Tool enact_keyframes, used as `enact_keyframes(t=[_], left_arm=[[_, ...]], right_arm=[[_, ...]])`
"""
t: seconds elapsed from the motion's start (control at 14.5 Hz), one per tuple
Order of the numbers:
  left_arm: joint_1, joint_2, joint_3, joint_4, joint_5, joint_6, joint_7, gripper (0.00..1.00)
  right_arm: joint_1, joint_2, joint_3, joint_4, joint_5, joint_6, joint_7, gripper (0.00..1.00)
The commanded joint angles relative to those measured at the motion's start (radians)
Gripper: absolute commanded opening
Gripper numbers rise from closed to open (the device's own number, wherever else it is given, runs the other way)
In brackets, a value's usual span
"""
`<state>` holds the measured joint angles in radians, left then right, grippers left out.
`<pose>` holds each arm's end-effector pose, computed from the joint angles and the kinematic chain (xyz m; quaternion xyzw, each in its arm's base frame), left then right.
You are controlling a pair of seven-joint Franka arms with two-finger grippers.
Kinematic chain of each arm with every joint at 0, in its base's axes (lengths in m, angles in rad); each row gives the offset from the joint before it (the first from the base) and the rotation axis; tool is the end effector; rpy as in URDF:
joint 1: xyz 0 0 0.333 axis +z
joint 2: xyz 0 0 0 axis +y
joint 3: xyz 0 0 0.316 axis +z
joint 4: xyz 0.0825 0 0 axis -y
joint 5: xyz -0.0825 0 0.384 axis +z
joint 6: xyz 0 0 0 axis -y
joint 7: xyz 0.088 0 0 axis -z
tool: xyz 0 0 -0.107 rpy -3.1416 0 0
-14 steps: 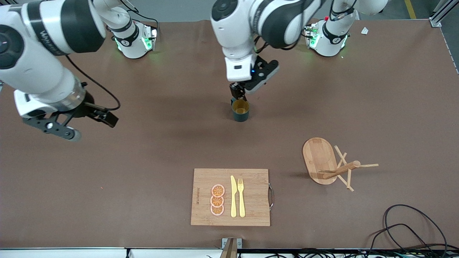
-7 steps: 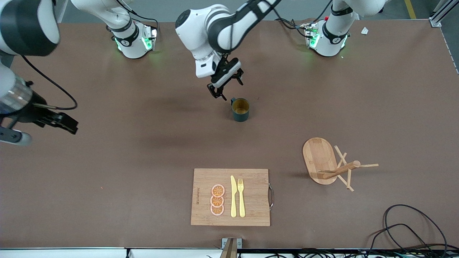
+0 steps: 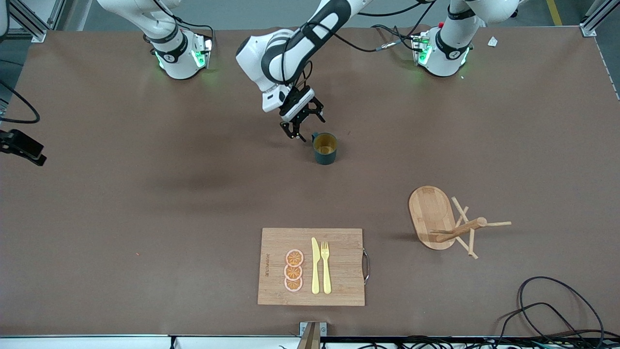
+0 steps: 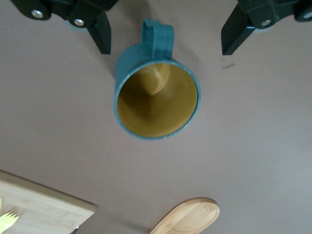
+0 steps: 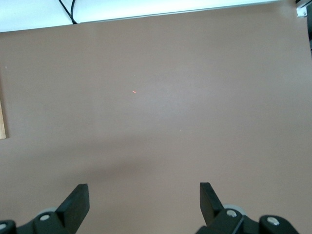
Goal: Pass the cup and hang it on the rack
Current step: 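Grasp the mug handle with the left gripper while the right gripper withdraws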
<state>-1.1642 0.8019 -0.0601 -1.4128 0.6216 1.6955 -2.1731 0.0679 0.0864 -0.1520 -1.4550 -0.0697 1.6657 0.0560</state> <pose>0.2876 -0.6130 0.2049 -0.8757 -0.3246 -0.2904 0.2085 0.5888 -0.0521 0.6401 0.9949 -0.0680 0.0620 0.0422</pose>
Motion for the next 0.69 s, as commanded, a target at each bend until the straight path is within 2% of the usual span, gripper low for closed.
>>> enact_keyframes(t=[0.0,0.21,0.41,0.62], left_arm=[[-0.012,0.042,0.006,0.034,0.036,-0.014,-0.040,0.99],[-0.012,0.072,0.006,0.035,0.059,0.018,-0.094,0.97],[-0.012,0.086,0.006,0.035,0.064,0.030,-0.111,0.86],[-0.014,0.114,0.008,0.034,0.086,0.061,-0.146,0.76]], right_arm=[[-0.008,-0.080,0.011,-0.088,0.008,0.029,-0.021,1.00],[-0.028,-0.085,0.012,-0.087,0.010,0.029,-0.045,1.00],[-0.039,-0.085,0.012,-0.084,0.013,0.031,-0.126,1.00],[-0.049,-0.082,0.011,-0.079,0.062,0.020,-0.130,1.00]])
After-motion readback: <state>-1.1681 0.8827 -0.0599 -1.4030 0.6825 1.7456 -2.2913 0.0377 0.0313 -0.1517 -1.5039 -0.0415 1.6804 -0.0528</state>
